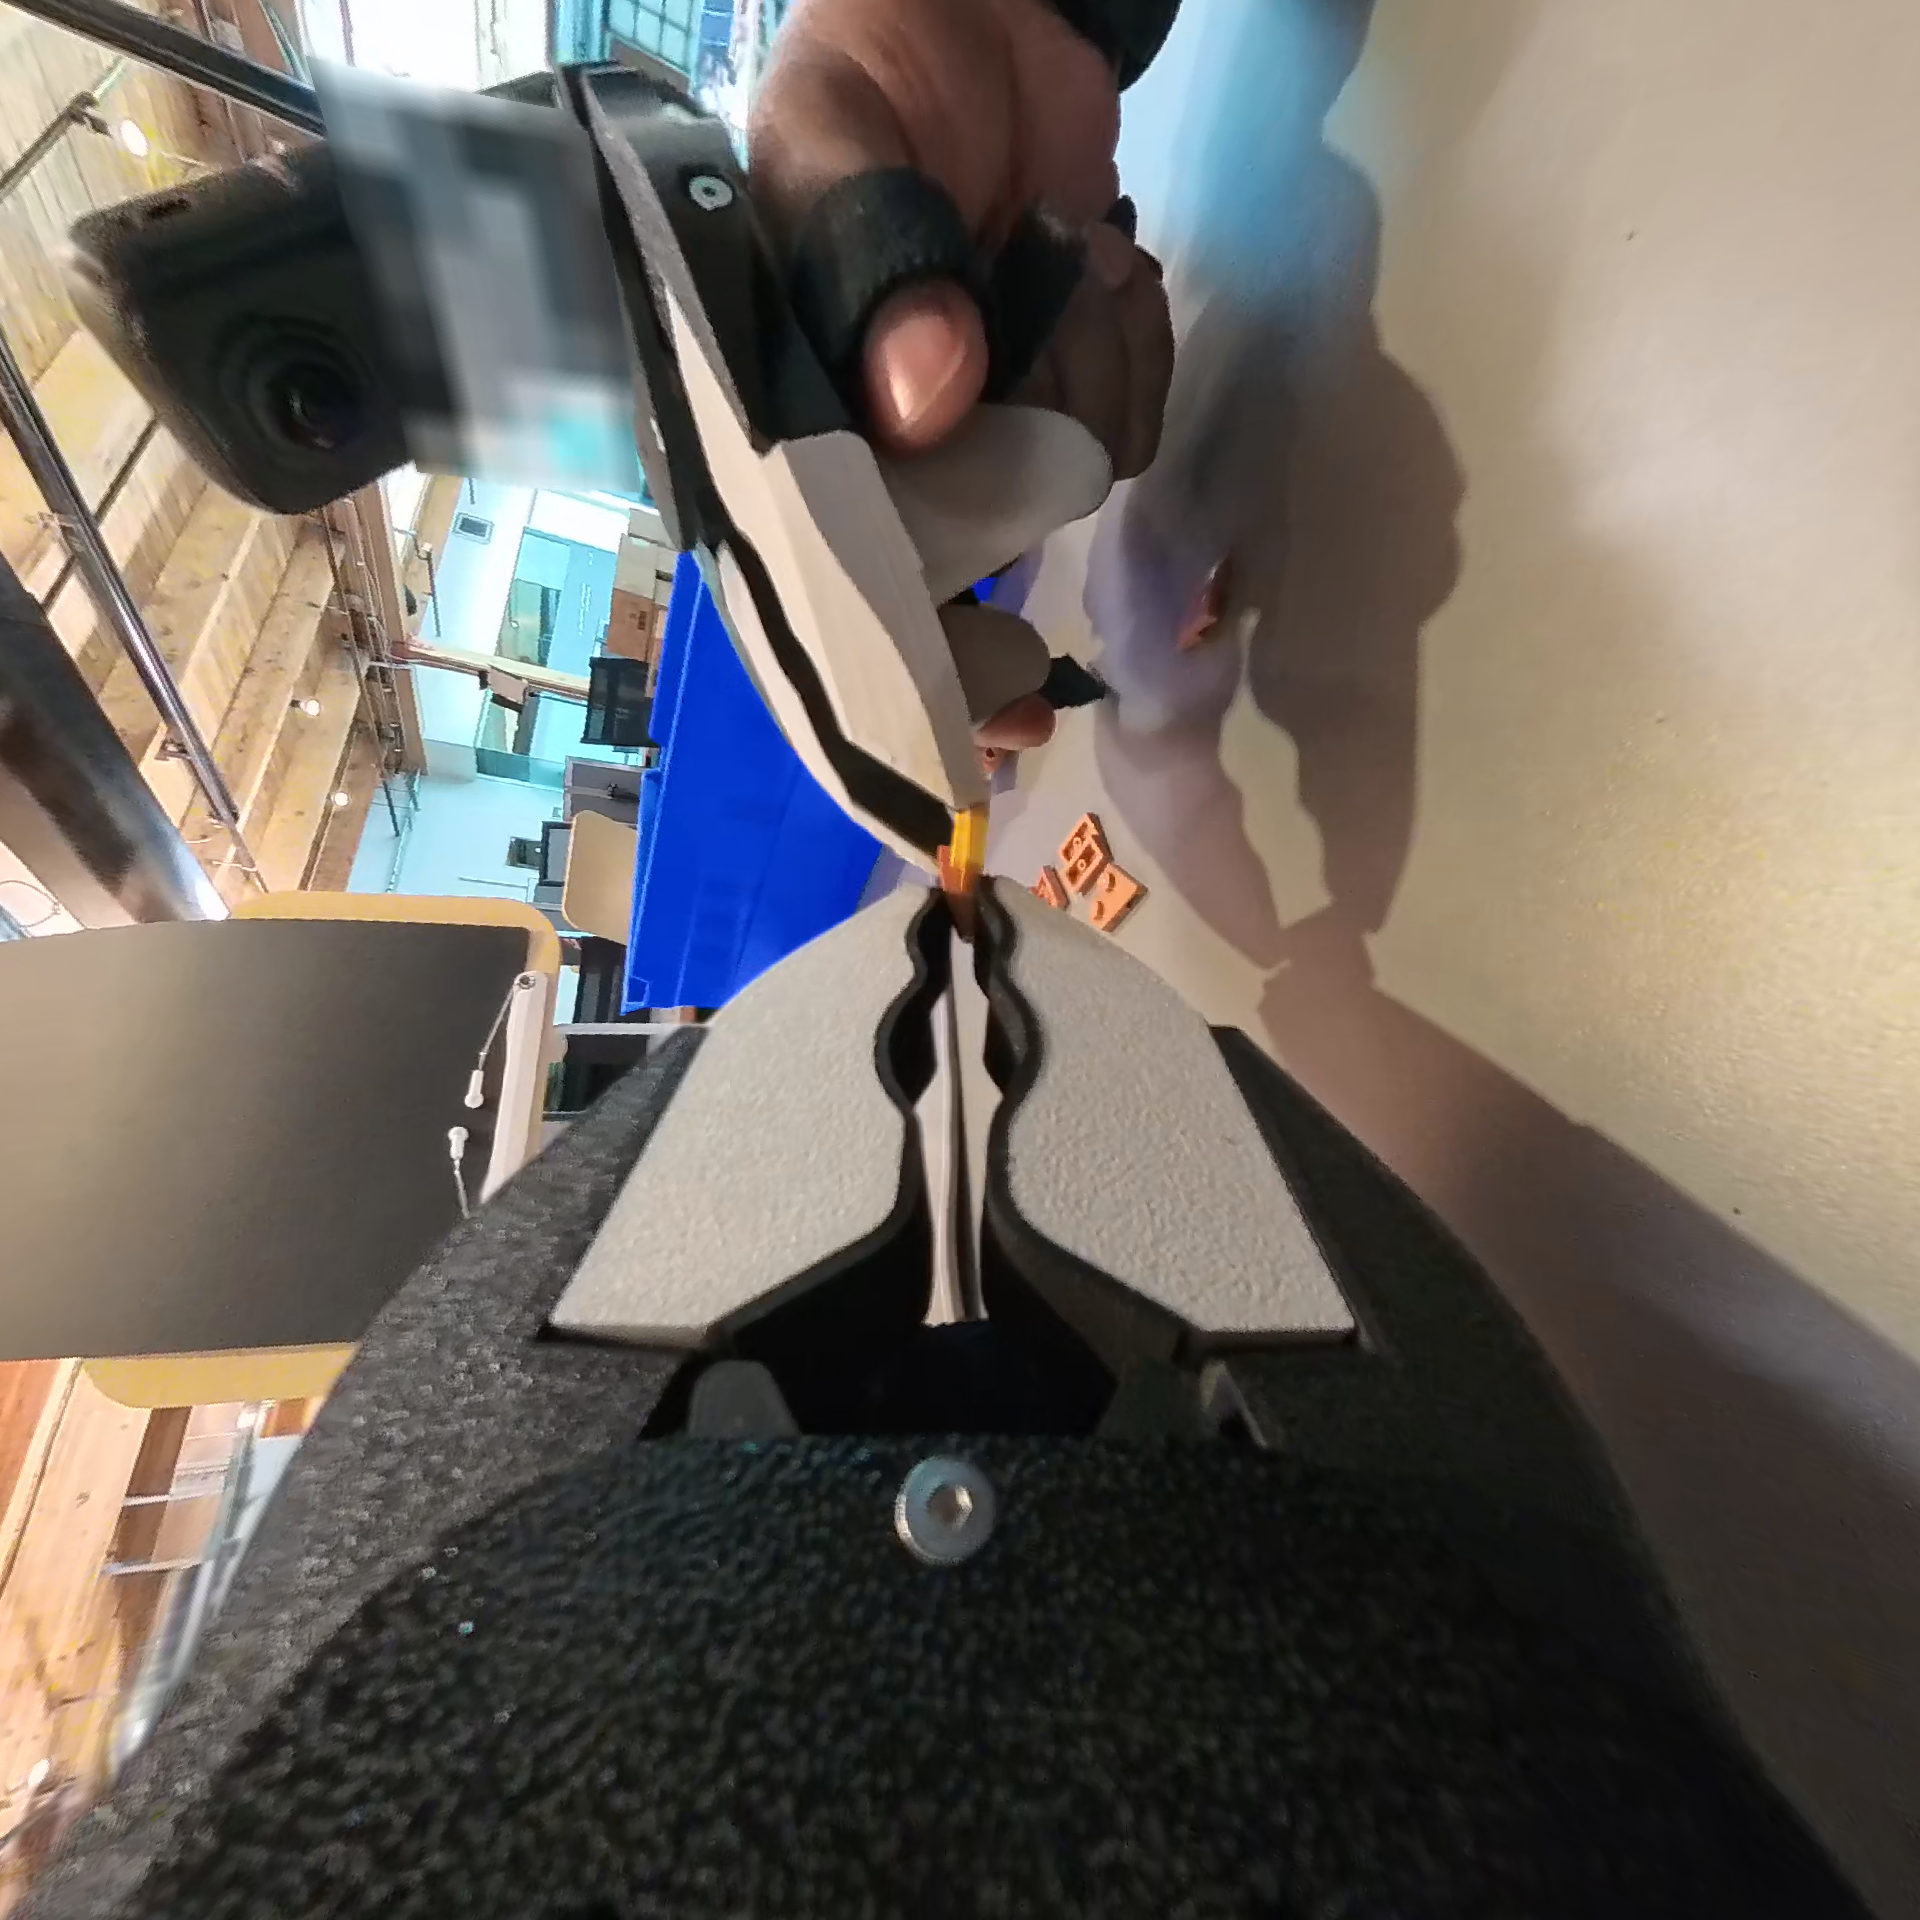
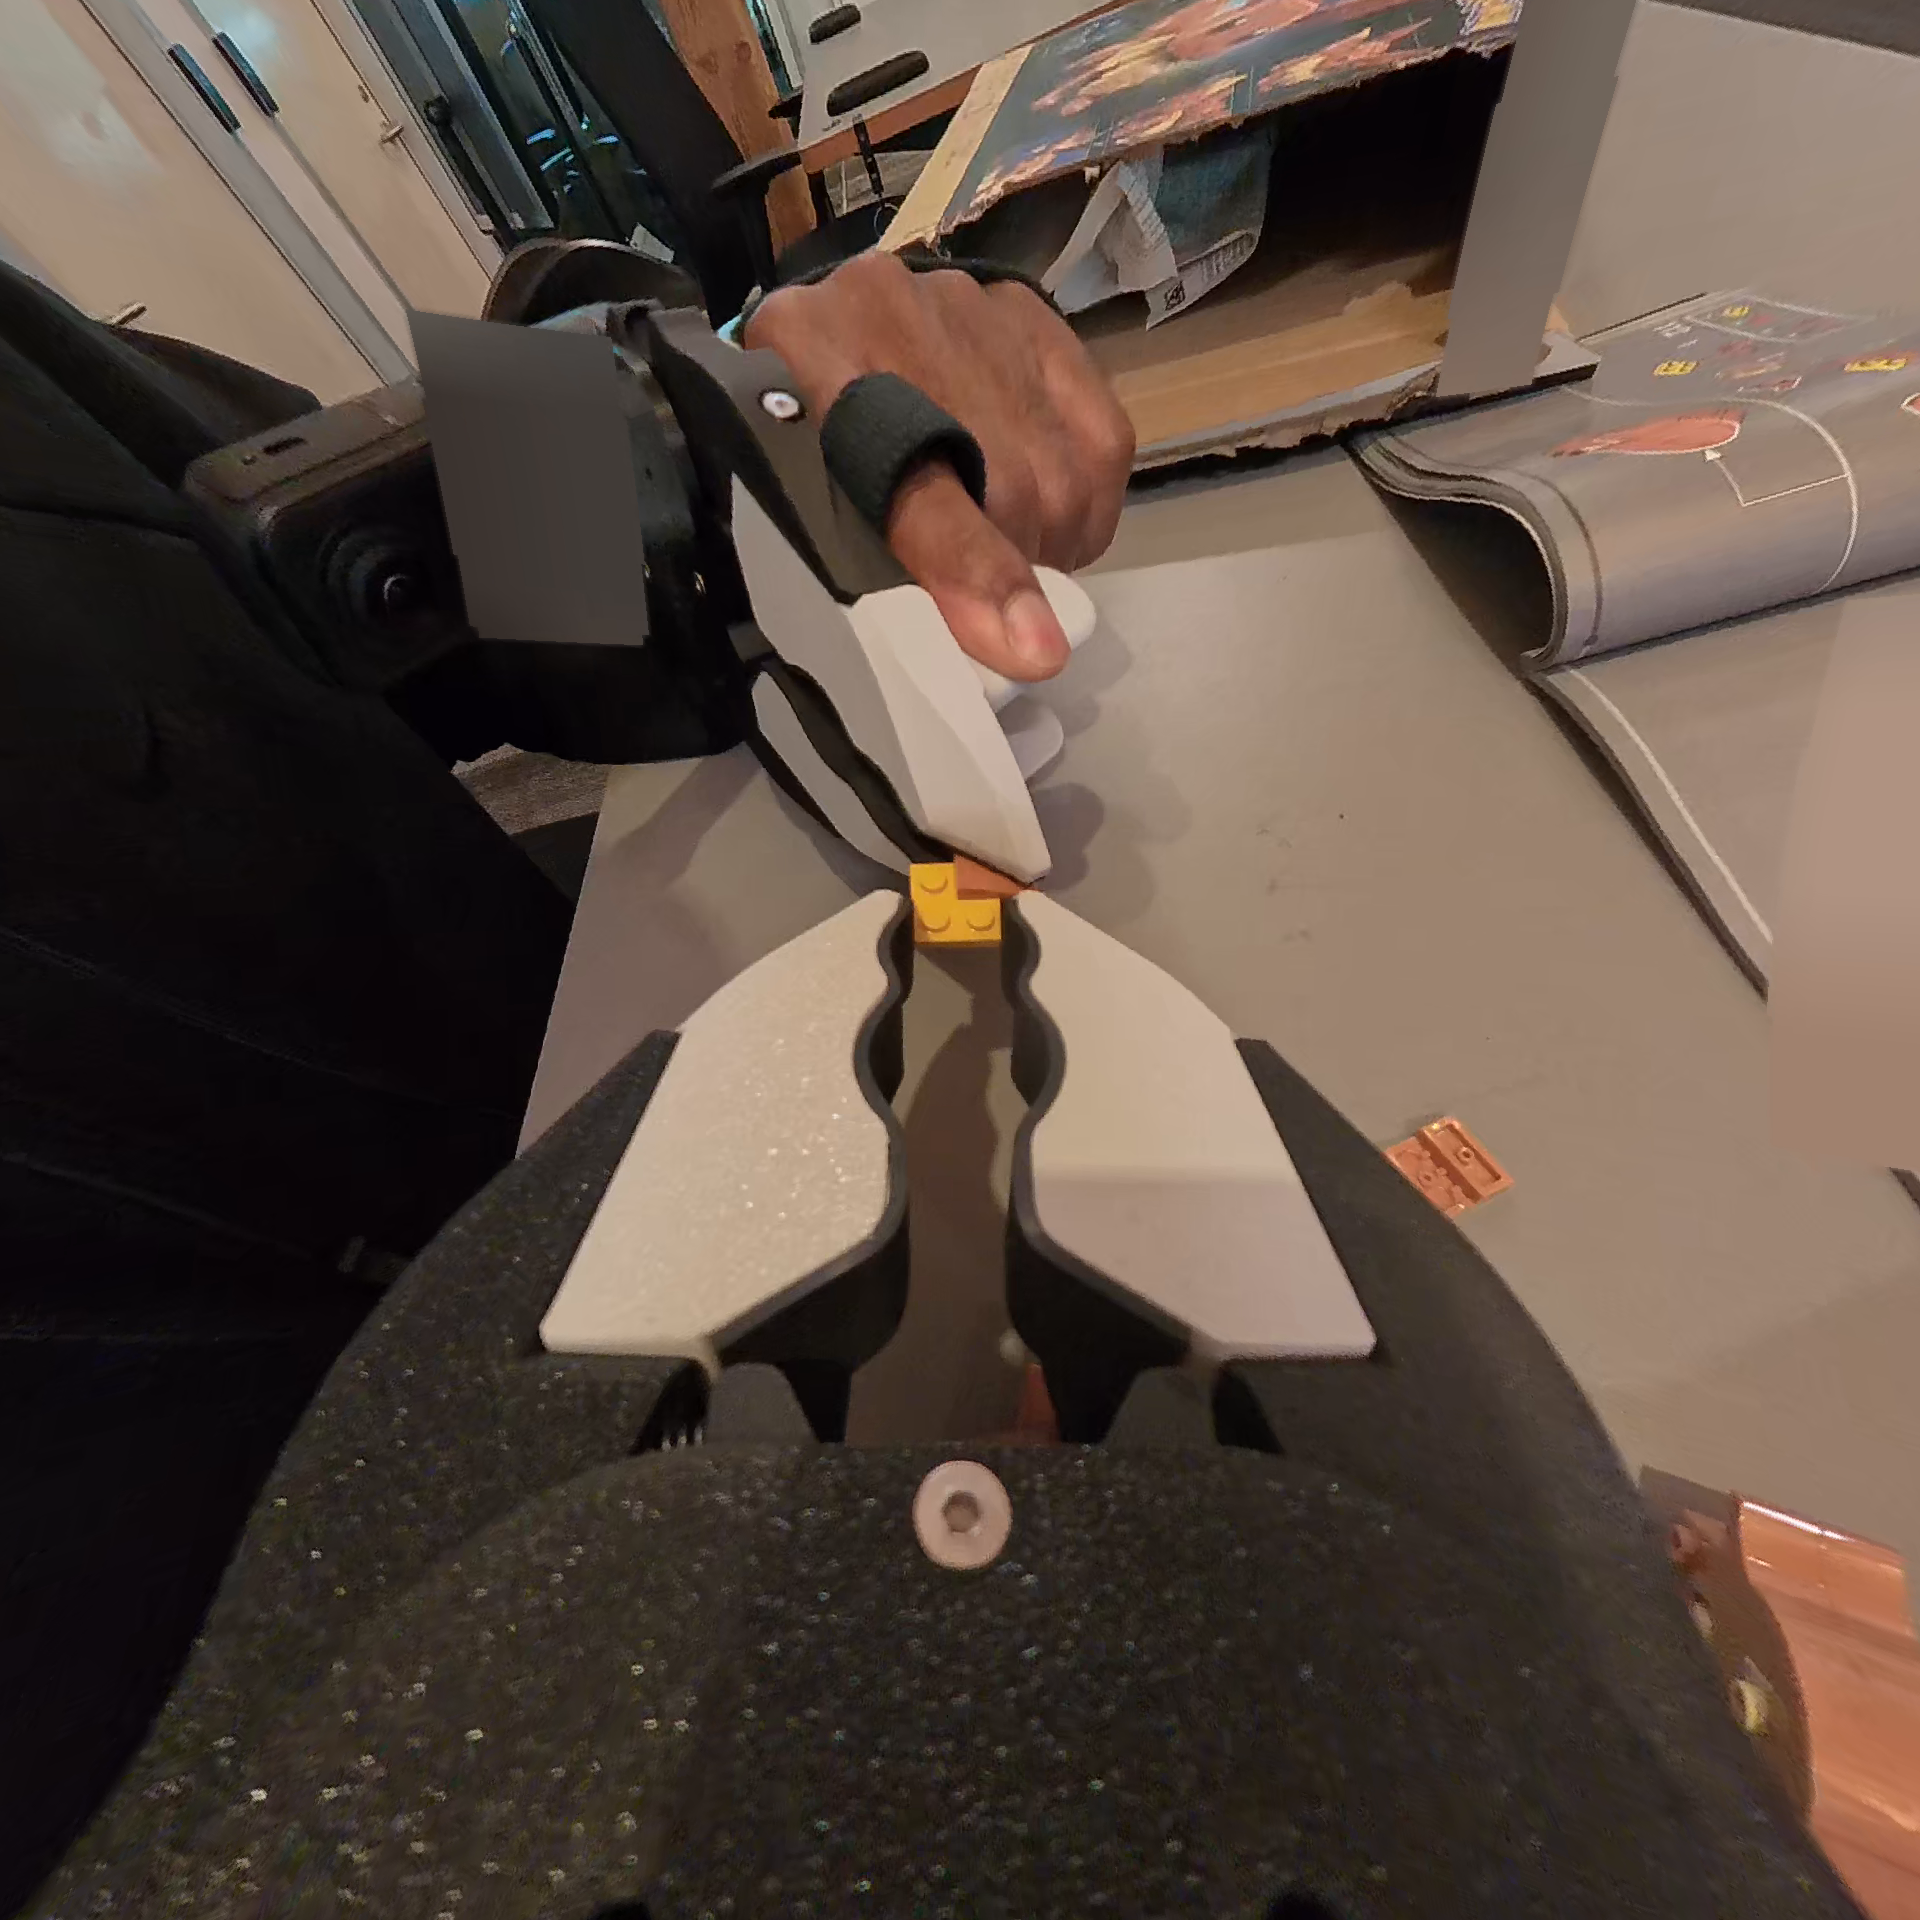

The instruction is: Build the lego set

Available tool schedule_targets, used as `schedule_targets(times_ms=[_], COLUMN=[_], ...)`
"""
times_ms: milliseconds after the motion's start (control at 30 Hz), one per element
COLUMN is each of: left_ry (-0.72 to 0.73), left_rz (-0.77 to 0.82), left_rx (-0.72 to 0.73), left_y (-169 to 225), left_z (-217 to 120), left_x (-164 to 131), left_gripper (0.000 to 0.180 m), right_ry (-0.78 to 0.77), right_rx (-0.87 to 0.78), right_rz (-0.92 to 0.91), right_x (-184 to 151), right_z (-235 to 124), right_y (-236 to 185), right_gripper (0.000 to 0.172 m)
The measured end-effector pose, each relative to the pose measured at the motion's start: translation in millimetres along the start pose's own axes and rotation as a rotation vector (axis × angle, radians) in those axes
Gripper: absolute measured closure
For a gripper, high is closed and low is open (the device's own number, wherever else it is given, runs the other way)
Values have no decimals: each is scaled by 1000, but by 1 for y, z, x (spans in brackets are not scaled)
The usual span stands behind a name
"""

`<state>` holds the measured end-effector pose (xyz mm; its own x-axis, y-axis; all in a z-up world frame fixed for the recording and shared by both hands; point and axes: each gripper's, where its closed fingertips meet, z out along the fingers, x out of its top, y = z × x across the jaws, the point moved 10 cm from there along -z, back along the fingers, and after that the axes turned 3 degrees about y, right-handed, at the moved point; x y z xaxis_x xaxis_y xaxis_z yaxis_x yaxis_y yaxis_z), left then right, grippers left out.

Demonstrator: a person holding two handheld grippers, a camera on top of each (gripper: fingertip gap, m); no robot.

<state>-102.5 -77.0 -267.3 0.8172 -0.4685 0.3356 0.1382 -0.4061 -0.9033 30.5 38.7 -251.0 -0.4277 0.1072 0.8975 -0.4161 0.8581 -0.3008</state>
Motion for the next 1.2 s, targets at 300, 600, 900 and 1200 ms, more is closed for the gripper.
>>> schedule_targets(times_ms=[300, 600, 900, 1200], left_ry=[45, 58, 16, 24], left_rz=[-423, -522, -466, -449], left_rx=[-43, -165, -189, -208], left_y=[-14, -11, -9, -8], left_z=[3, 8, 8, 7], left_x=[-17, -16, -13, -10], left_gripper=[176, 176, 176, 176], right_ry=[-19, 2, -36, -61], right_rx=[-104, -208, -202, -179], right_rz=[-184, -443, -495, -510], right_x=[-2, -3, -6, -5], right_z=[-5, 3, 7, 7], right_y=[1, -8, -11, -13], right_gripper=[153, 155, 162, 165])
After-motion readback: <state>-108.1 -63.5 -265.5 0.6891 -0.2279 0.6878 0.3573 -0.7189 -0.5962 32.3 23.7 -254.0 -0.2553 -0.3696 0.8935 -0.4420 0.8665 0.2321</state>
